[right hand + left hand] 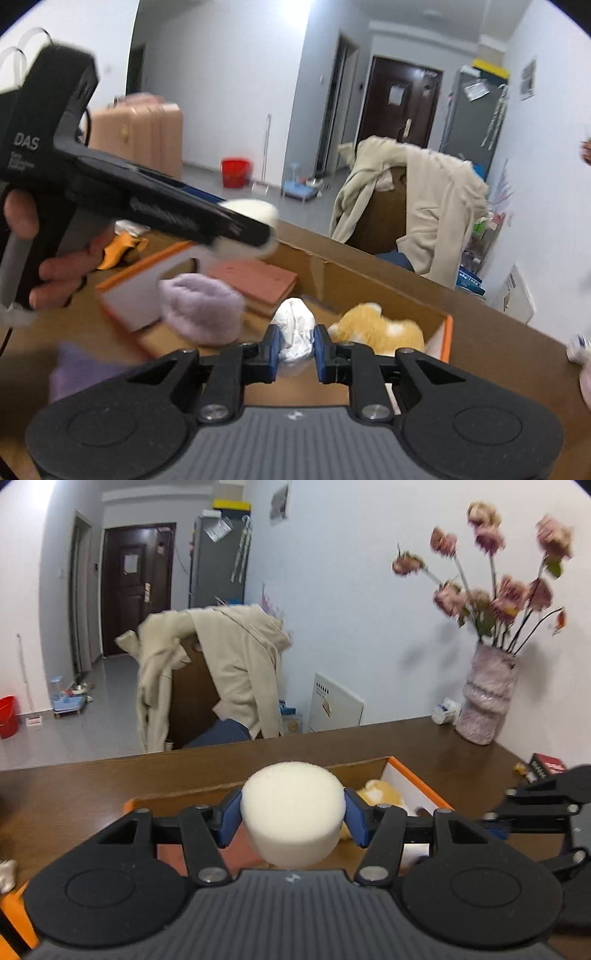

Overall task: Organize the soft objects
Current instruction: 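Drop the foam puck in the box with left while right drops white tissue in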

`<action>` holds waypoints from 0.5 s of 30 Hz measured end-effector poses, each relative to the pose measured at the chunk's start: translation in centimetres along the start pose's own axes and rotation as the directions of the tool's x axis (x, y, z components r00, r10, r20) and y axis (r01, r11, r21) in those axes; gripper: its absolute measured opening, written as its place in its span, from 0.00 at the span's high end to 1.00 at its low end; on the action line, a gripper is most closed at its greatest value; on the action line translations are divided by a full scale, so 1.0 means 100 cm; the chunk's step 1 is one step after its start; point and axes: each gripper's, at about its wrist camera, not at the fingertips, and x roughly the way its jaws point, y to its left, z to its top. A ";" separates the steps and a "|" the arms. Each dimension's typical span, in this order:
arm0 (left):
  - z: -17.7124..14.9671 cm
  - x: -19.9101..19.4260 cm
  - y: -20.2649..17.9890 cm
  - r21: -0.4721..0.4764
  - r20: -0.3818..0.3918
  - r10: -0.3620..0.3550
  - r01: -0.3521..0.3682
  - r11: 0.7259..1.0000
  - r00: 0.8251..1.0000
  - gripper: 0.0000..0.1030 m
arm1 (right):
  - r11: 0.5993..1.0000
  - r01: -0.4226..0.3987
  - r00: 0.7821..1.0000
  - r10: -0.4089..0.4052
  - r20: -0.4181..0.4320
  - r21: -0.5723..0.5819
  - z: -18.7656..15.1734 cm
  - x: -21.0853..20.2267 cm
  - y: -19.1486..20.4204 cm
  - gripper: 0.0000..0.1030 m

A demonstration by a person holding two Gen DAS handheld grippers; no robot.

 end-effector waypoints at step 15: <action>0.015 0.070 0.015 -0.016 -0.021 0.109 -0.110 0.994 0.994 0.16 | 0.998 -0.058 0.994 0.058 -0.098 0.006 0.019 0.100 -0.007 0.61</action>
